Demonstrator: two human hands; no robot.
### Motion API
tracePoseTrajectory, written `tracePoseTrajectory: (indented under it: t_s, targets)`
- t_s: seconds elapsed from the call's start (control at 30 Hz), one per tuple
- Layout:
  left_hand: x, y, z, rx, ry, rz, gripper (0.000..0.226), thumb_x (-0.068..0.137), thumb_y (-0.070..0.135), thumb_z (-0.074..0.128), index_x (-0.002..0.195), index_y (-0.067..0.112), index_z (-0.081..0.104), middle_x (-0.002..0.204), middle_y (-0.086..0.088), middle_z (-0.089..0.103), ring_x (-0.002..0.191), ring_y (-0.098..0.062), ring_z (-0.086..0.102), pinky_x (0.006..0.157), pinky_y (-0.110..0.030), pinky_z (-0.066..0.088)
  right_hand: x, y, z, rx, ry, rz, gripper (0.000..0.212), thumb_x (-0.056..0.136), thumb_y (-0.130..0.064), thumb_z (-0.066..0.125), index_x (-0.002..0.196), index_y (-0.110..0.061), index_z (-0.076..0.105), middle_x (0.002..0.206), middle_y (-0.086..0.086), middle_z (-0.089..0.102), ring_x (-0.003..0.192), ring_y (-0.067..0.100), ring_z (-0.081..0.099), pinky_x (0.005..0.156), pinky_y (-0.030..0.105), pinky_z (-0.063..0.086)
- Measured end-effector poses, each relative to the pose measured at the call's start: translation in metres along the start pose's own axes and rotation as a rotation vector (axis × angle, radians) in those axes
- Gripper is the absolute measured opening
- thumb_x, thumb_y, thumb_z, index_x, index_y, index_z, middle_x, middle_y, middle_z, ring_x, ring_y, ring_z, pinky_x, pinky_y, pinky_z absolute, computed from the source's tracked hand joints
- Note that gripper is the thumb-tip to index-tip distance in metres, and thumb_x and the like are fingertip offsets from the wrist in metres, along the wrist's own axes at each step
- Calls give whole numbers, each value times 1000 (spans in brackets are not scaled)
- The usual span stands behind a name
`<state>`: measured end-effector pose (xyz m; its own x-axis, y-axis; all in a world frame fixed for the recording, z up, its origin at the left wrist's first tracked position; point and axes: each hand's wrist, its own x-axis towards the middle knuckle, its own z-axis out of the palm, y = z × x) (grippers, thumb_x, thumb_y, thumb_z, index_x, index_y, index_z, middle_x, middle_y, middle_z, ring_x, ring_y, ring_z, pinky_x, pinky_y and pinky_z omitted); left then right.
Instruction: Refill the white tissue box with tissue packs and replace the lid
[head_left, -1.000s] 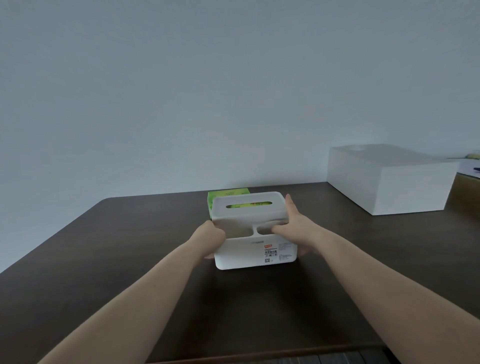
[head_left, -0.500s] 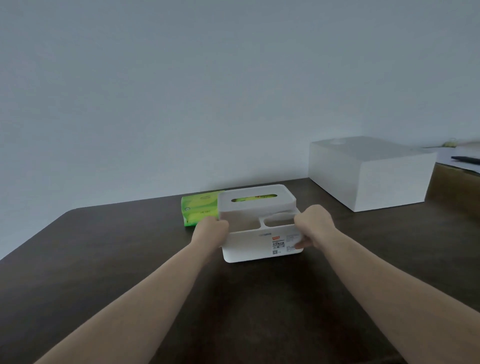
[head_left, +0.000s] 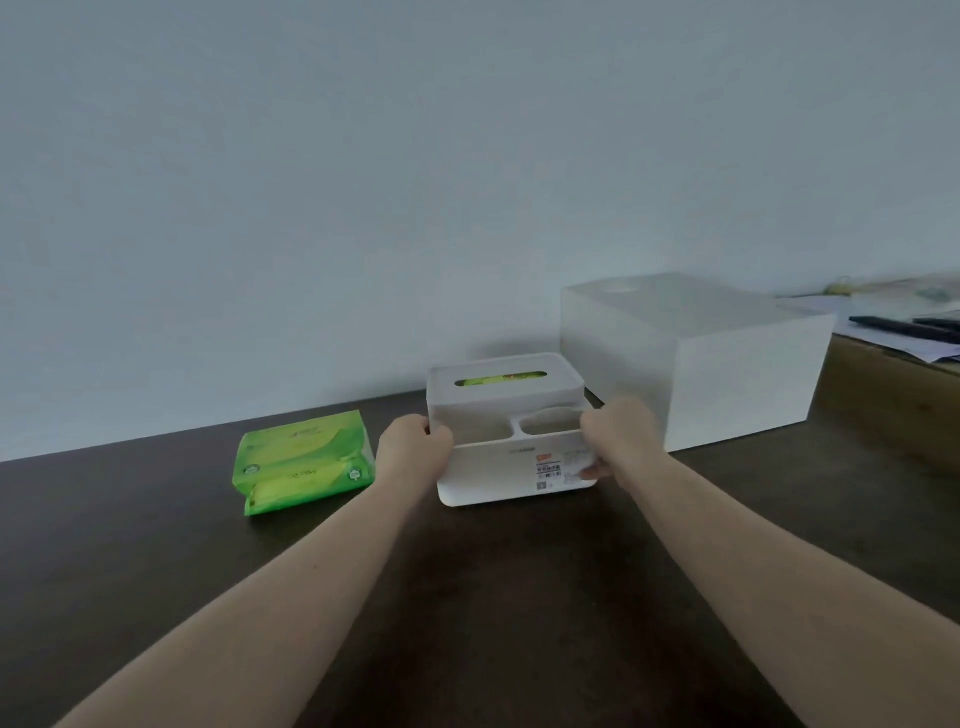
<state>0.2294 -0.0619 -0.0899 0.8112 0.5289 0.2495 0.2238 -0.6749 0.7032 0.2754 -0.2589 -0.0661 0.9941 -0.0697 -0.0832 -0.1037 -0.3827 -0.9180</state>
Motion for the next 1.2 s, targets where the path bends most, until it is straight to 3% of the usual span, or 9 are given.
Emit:
tracePoseTrajectory:
  t_s: [0.17,0.27,0.47,0.67,0.8,0.9,0.97,1.1,1.2]
  targets:
    - [28,10,22,-20,6,19,27,86,10,45,60,7,40,52,-2,33,48,-15,28,47,-28,19,30,-2,2,8,50,-20,8,88,-2,47,85,-1,54,82,15,56,53,30,58,67,52,61]
    - [46,12,31,-30,-9,12,33,86,10,46,54,9,35,52,-2,34,48,-16,30,47,-28,20,46,-5,7,7,65,-23,11,88,-4,48,92,0,58,96,21,60,57,31,60,65,50,62]
    - [72,20,49,-63,-37,3,28,87,10,43,60,6,39,56,-3,36,50,-16,30,48,-29,22,75,-10,15,-26,144,-54,13,88,-6,48,92,1,58,86,18,62,65,35,64,68,50,61]
    - [92,32,72,-119,-51,7,38,94,13,39,56,11,29,56,-3,33,53,-18,31,47,-29,19,94,-3,27,-89,265,-132,33,94,-19,44,117,0,58,114,16,63,100,30,61,76,31,42]
    - [99,39,81,-259,-141,-35,37,96,17,36,60,13,31,61,-1,33,54,-16,29,49,-29,20,99,7,42,-107,260,-266,45,96,-32,52,130,-3,48,131,16,52,114,28,53,88,30,39]
    - [104,34,86,-420,-224,-33,37,100,33,32,93,8,58,92,-6,57,83,-21,52,73,-32,40,103,12,51,-73,273,-317,43,95,-32,54,128,-4,49,136,17,41,118,31,48,86,27,36]
    - [104,33,86,-396,-211,4,45,101,40,28,108,6,57,102,-5,58,100,-25,53,82,-33,39,100,12,50,-57,279,-344,39,96,-30,55,126,-5,51,139,16,33,116,32,50,95,30,40]
    - [92,29,87,-352,-130,10,56,101,47,23,91,6,59,85,-4,55,92,-25,52,75,-33,38,93,11,42,-112,262,-317,40,96,-27,54,130,-8,48,136,16,38,113,32,53,96,32,42]
    - [81,15,92,-281,-87,-70,53,102,41,24,79,7,57,81,-3,55,85,-22,50,74,-32,39,75,9,18,-53,265,-338,31,93,-22,56,123,-18,56,122,8,59,104,24,62,95,38,49]
